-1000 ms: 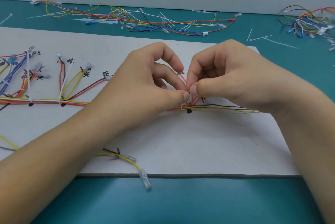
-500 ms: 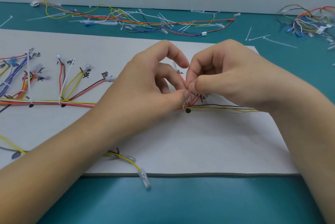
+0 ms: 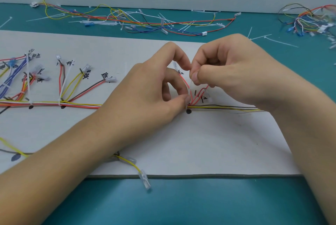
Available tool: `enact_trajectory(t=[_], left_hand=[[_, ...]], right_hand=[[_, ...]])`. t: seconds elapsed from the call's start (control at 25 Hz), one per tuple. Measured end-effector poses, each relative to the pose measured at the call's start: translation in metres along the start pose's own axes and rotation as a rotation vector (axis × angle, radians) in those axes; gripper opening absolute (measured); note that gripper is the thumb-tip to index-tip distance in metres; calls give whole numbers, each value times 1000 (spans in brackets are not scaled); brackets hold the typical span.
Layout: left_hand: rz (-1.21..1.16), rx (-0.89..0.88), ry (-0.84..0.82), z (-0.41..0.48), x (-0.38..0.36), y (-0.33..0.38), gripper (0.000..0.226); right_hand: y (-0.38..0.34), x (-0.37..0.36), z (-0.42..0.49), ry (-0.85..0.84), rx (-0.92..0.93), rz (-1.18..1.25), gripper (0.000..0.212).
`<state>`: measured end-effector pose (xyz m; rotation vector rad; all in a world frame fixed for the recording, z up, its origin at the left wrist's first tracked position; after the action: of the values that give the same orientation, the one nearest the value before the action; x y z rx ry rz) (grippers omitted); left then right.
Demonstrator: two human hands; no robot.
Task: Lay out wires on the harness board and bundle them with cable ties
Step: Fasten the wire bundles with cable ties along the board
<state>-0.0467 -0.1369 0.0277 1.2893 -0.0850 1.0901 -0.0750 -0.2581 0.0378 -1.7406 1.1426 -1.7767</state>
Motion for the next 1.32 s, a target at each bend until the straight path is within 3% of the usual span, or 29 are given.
enact_trajectory(t=[0.28,0.68,1.2,1.32], left_hand=[[80,-50,-25,2,-6,6,40],[15,-9,-39,3,-7,-4,44],[199,-86,-28,-1,-4,10,45],[192,-91,-53,-3,-3,10,45]], right_hand=[[3,18,0,123,-22,43,11],[-1,22,1,262,6,-28,13],[4,25,3,346,-21,-86,12],[5,22,3,257,-59,-134,13]])
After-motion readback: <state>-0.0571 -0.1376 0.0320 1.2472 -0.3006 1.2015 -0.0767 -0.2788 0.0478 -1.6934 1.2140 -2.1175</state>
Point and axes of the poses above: each hand's wrist, its own z-axis towards the middle knuckle, its own x-axis out of the back of the hand, y = z × x, the point moved 10 cm from there along z, towards the middle knuckle, and after that the axes turned 11 degrees about -x, right-handed, at the moved point
